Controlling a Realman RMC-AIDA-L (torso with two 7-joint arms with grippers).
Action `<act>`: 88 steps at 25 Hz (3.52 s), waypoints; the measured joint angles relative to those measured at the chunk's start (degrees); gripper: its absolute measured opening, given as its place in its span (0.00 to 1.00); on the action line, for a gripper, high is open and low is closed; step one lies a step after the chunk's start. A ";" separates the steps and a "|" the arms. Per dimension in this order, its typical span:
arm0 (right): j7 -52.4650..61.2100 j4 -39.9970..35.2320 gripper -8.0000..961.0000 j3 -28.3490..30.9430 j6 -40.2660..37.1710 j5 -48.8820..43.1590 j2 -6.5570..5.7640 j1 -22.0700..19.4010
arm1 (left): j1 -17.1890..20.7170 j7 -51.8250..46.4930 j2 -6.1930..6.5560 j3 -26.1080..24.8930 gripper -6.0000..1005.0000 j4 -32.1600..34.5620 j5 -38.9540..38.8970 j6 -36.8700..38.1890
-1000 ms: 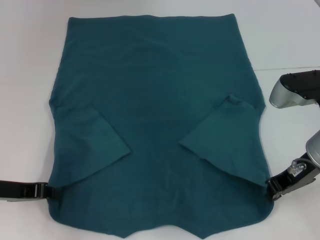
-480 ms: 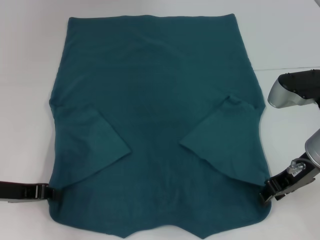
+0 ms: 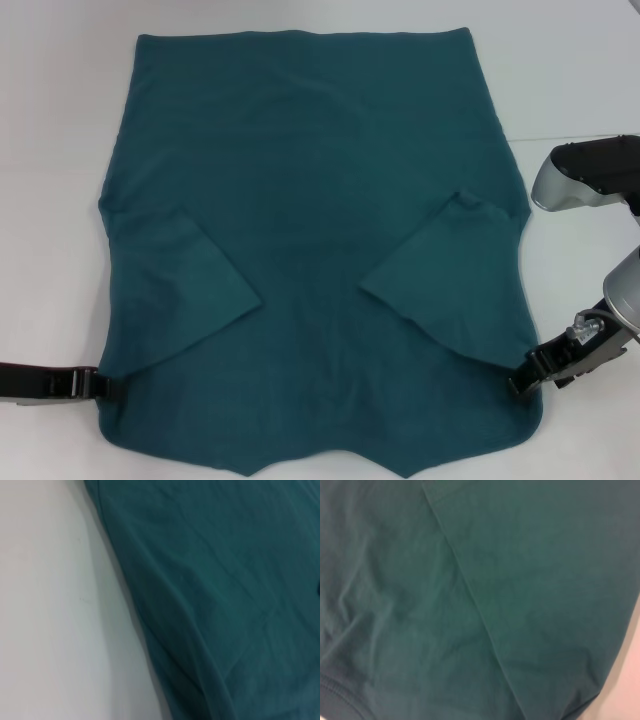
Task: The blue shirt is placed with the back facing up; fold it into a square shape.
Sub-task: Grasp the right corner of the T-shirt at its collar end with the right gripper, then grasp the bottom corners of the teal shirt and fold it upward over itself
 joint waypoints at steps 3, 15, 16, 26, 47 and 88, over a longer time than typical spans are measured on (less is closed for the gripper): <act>-0.04 0.94 0.69 0.04 0.73 0.19 -0.04 0.25 | 0.00 0.01 0.00 0.00 0.07 0.00 0.00 0.00; -0.85 1.09 0.47 0.06 0.50 0.55 -0.11 -0.16 | 0.05 0.01 0.00 0.00 0.08 0.02 0.00 0.18; -0.90 1.09 0.34 0.09 0.45 0.55 -0.11 -0.23 | 0.05 0.02 0.00 0.00 0.08 0.02 0.00 0.26; -3.70 0.40 0.05 0.17 -0.77 0.78 -0.17 -0.59 | 0.44 -0.02 0.12 -0.48 0.08 -0.05 -0.34 0.90; -21.08 -0.11 0.05 2.16 -21.14 3.61 -0.54 0.07 | -0.93 -2.39 4.25 -6.29 0.09 0.45 11.89 25.27; -28.93 4.15 0.05 25.01 -14.54 14.77 -8.00 1.36 | -4.84 -0.15 6.47 -19.24 0.11 -3.25 -2.14 27.06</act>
